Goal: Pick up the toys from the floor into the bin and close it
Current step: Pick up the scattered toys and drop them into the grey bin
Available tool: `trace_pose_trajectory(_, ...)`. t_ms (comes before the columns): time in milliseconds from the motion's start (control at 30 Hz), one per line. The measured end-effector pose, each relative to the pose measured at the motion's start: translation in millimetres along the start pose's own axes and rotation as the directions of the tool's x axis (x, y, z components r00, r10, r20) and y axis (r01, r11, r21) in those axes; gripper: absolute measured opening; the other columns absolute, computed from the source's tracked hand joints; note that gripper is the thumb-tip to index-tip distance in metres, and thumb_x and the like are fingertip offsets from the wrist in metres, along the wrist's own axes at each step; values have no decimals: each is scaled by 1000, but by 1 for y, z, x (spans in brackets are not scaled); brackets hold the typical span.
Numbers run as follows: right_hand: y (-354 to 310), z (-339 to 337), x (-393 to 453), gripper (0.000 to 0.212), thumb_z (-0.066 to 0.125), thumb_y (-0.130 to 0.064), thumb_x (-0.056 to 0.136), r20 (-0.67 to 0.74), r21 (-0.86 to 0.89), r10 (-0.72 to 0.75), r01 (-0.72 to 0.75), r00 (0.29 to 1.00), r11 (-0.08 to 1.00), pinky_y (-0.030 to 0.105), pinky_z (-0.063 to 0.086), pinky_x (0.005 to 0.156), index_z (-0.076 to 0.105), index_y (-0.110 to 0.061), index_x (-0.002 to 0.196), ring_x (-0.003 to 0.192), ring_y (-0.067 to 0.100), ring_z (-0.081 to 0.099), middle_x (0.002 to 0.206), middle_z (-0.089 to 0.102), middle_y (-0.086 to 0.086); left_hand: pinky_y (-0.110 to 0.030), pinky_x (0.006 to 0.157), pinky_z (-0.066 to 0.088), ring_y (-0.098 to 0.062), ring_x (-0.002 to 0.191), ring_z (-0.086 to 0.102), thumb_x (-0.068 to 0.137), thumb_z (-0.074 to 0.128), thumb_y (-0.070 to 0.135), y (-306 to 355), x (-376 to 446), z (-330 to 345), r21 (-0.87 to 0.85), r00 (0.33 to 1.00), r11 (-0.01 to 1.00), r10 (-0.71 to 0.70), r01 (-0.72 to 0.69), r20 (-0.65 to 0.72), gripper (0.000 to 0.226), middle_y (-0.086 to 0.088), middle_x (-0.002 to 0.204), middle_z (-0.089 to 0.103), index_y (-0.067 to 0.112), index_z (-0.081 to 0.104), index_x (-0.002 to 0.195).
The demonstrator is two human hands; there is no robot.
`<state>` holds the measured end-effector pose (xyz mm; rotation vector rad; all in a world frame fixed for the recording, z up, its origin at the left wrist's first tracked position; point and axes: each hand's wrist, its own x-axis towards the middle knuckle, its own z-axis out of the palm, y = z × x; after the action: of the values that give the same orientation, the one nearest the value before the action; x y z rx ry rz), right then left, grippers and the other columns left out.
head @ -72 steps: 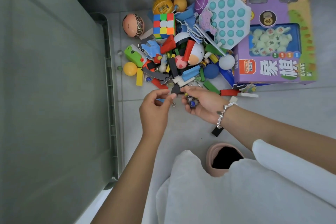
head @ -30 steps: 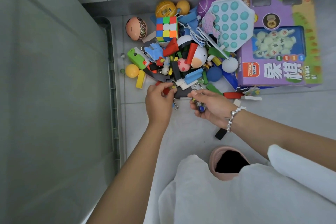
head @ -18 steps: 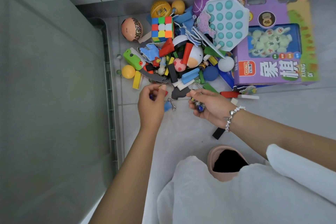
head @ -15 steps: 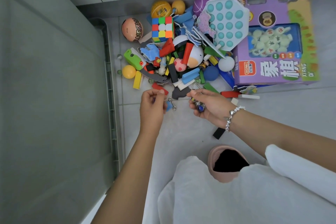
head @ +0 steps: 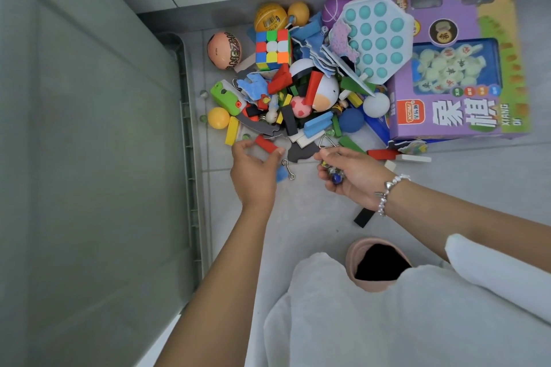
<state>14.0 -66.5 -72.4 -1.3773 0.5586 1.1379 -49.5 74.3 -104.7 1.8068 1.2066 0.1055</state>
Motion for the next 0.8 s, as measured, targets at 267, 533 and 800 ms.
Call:
trace_pose_trajectory(267, 1, 0, 0, 13, 53, -20, 93, 4, 5, -2, 2, 1000, 1000, 22, 47, 61, 63, -11, 92, 67, 10, 55, 79, 57, 3, -18, 47, 33, -9, 53, 45, 86, 66, 32, -14, 6, -7, 41, 985, 993, 115, -110, -127, 35, 5, 58, 44, 14, 46, 108)
trace_pose_trajectory(533, 1, 0, 0, 14, 52, -19, 93, 9, 10, -8, 7, 1000, 1000, 22, 46, 61, 62, -10, 94, 66, 10, 54, 79, 56, 4, -3, 53, 36, -5, 57, 44, 88, 65, 25, -3, 30, -7, -17, 983, 992, 125, -129, -137, 35, 16, 64, 46, 21, 62, 122)
trace_pose_trajectory(800, 2, -2, 0, 14, 53, -19, 93, -9, -5, -8, 8, 1000, 1000, 22, 46, 61, 63, -10, 91, 67, 11, 53, 79, 56, 4, -7, 60, 40, -5, 75, 51, 83, 69, 20, -1, 42, -7, -78, 983, 994, 63, -78, -170, 24, 9, 85, 60, 19, 70, 107)
